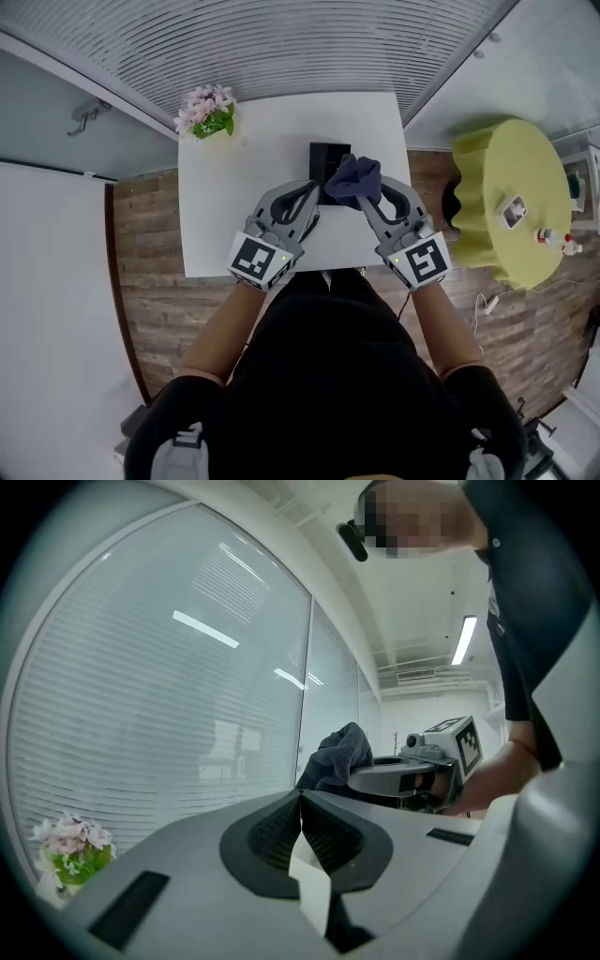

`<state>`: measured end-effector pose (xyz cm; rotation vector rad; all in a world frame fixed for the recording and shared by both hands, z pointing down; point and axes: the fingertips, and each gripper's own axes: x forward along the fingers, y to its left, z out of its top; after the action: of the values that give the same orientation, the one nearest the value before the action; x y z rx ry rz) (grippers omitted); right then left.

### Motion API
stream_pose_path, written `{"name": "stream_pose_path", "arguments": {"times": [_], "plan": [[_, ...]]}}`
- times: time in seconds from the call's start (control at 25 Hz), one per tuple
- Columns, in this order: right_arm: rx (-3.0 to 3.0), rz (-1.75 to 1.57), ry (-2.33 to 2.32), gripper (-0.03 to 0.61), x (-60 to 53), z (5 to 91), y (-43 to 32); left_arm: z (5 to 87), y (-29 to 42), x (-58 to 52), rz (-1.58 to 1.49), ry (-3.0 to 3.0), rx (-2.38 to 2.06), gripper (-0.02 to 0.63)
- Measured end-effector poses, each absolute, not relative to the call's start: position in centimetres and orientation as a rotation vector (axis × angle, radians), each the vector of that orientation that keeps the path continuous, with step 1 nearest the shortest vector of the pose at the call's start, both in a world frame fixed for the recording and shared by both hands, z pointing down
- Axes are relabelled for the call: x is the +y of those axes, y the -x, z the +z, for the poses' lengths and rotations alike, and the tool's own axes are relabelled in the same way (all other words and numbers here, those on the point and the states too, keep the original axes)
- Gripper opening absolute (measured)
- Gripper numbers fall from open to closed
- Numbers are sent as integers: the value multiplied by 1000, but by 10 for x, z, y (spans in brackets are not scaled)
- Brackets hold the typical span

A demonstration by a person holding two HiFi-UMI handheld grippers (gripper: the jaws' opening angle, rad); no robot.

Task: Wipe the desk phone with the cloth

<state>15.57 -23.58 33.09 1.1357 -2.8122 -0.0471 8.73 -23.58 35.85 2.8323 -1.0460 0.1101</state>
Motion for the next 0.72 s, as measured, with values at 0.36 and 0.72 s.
{"name": "stream_pose_path", "arguments": {"times": [0.36, 0.72], "plan": [[-2876, -70, -1170, 91, -232, 292, -177, 316, -110, -230, 91, -2913, -1043, 11], [-2897, -90, -1169, 91, -239, 284, -178, 305, -112, -239, 88, -2916, -1093, 11]]}}
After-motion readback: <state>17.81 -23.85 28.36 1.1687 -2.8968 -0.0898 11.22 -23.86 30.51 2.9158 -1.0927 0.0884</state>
